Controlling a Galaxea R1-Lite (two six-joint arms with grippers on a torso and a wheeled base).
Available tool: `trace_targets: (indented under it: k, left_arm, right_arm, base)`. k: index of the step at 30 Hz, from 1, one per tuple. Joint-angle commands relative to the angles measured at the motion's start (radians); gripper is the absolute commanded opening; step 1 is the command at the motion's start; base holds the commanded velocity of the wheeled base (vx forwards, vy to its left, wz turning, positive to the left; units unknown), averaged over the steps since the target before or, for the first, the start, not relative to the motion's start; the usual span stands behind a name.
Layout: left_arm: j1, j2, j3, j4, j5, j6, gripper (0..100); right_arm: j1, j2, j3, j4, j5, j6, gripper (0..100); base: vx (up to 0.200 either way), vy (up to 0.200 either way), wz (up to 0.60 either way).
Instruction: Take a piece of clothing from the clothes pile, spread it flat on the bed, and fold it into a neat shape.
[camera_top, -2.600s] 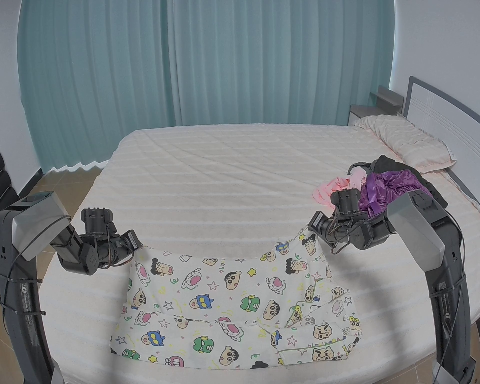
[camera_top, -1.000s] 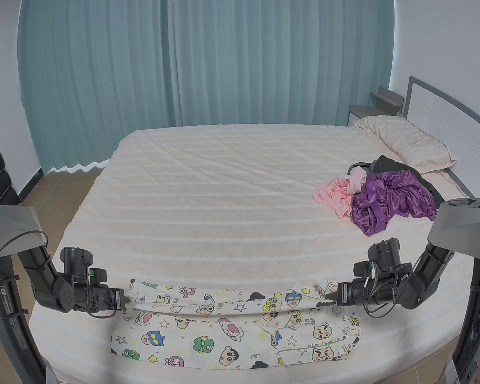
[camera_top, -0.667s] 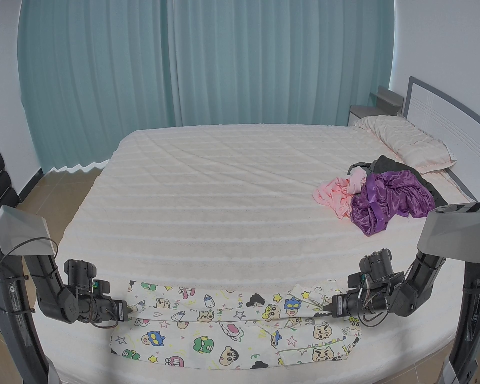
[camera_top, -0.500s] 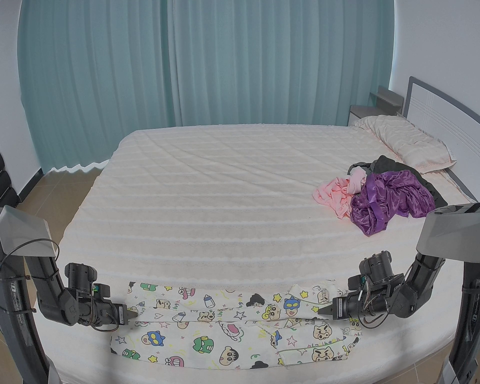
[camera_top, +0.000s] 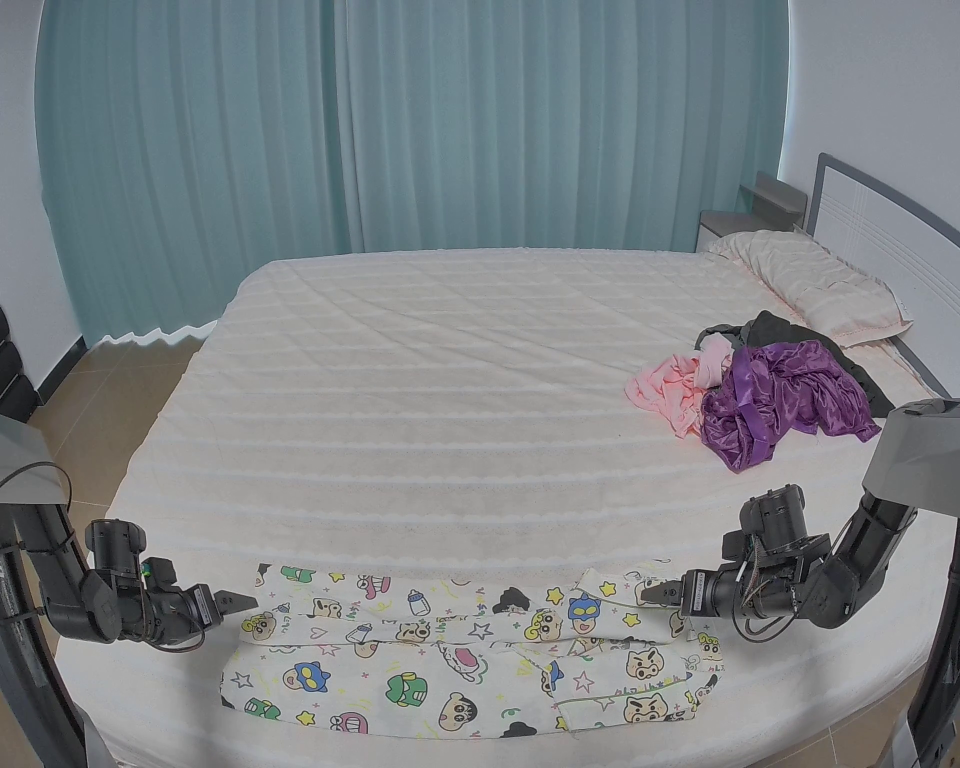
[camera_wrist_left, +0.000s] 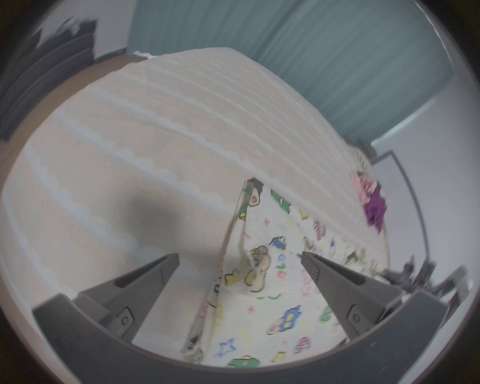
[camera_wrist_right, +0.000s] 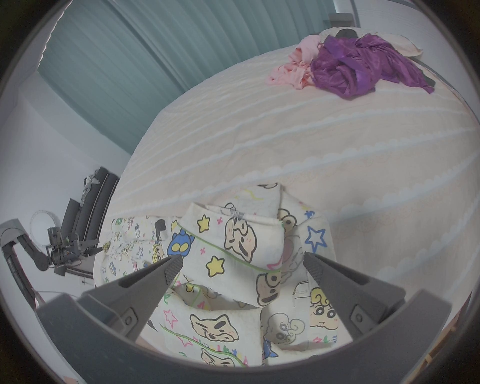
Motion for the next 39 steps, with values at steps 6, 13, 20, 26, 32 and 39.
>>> trace_targets:
  k: [6, 13, 20, 26, 32, 39]
  left_arm:
    - [0.034, -0.125, 0.021, -0.01, -0.101, -0.383, 100]
    - [0.032, -0.145, 0.036, -0.112, -0.084, -0.539, 100]
    - [0.026, -0.12, 0.076, -0.195, -0.076, -0.535, 100]
    - [0.026, -0.114, 0.079, -0.209, -0.076, -0.535, 100]
    - [0.026, -0.114, 0.079, -0.211, -0.076, -0.535, 100]
    - [0.026, -0.113, 0.078, -0.211, -0.076, -0.533, 100]
  right_arm:
    - [0.039, 0.07, 0.033, -0.142, -0.065, 0.096, 100]
    - [0.053, 0.177, 0.12, -0.418, -0.091, 0.087, 100]
    - [0.059, 0.18, 0.114, -0.436, -0.116, 0.087, 100]
    - [0.056, 0.18, 0.113, -0.438, -0.117, 0.087, 0]
    - [0.056, 0.167, 0.111, -0.445, -0.154, 0.087, 0]
    - [0.075, 0.17, 0.151, -0.559, -0.178, 0.068, 0]
  base:
    - [0.0, 0.0, 0.0]
    - [0.0, 0.0, 0.0]
    - [0.0, 0.0, 0.0]
    - [0.0, 0.0, 0.0]
    - [0.0, 0.0, 0.0]
    - [0.0, 0.0, 0.0]
